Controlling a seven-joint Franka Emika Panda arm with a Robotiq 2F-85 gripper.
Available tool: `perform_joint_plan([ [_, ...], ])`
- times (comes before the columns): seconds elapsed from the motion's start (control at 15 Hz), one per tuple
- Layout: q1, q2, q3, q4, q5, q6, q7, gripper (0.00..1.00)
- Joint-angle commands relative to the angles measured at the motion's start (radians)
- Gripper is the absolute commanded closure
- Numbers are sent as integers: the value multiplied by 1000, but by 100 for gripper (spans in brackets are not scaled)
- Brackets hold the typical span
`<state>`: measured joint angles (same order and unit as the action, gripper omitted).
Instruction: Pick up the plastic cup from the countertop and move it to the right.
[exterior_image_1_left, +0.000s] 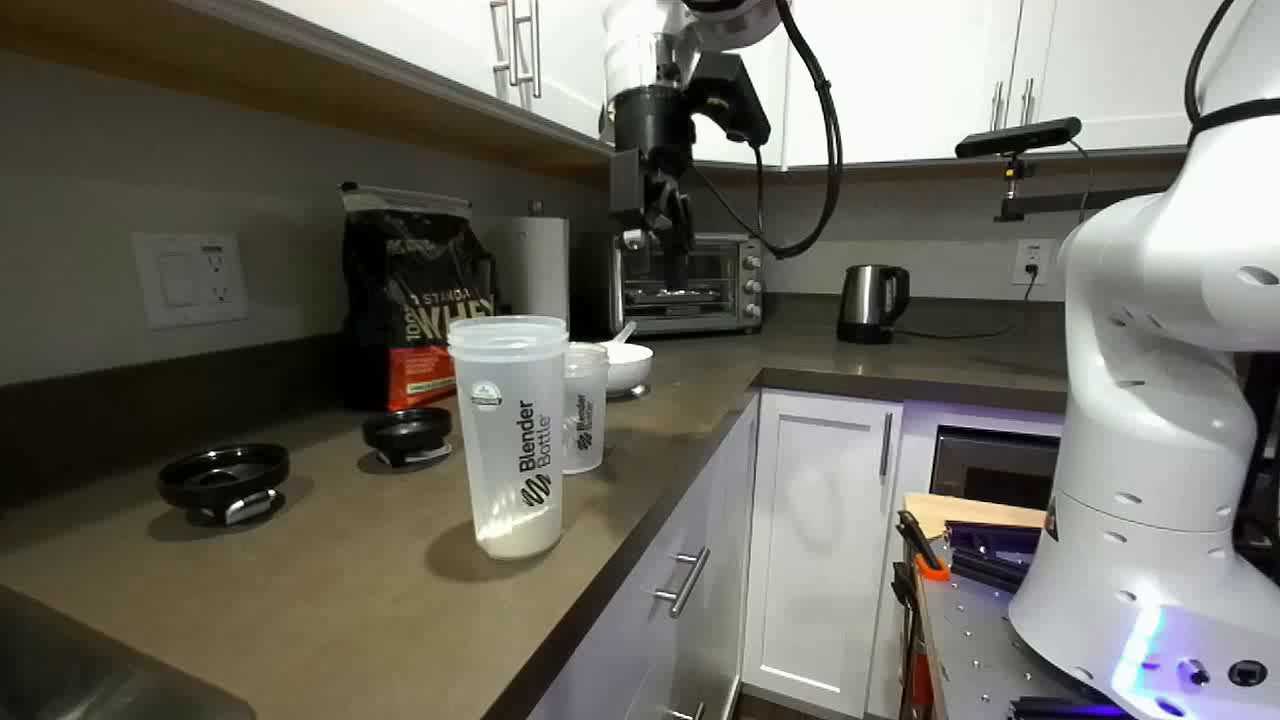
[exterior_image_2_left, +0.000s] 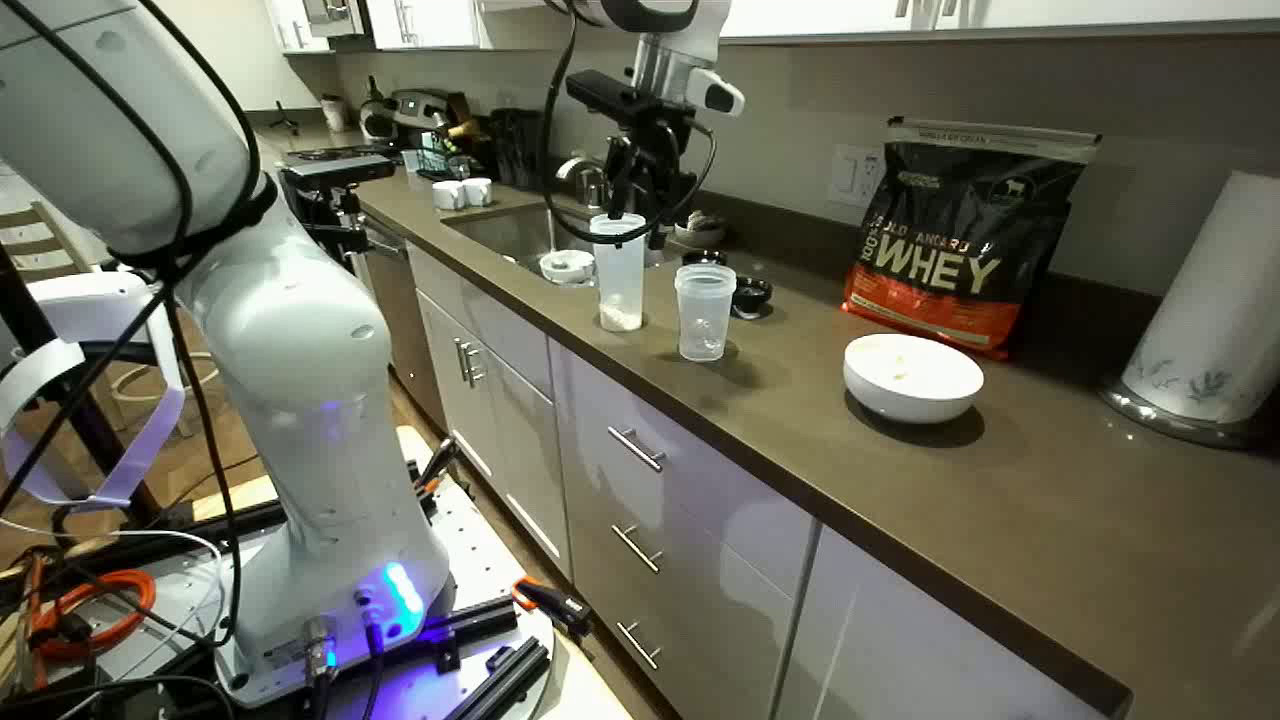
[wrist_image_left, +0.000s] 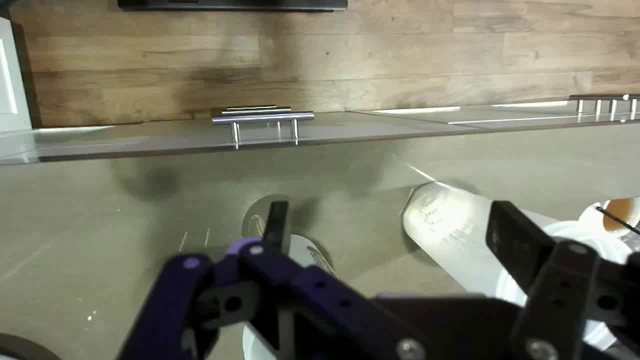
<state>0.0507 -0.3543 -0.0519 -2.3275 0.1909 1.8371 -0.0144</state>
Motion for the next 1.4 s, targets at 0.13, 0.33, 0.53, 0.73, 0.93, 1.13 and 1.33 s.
perform_joint_plan([
  [0.13,-16,1,14,2,4,-3,-4,0],
  [0.33,-16,1,14,2,4,-3,-4,0],
  [0.53,-16,1,14,2,4,-3,-4,0],
  [0.73,-16,1,14,2,4,-3,-4,0],
  [0.93,-16,1,14,2,4,-3,-4,0],
  [1.13,-13,12,24,7,-1,9,4,0],
  [1.33,-10,19,47,16,-21,34,21,0],
])
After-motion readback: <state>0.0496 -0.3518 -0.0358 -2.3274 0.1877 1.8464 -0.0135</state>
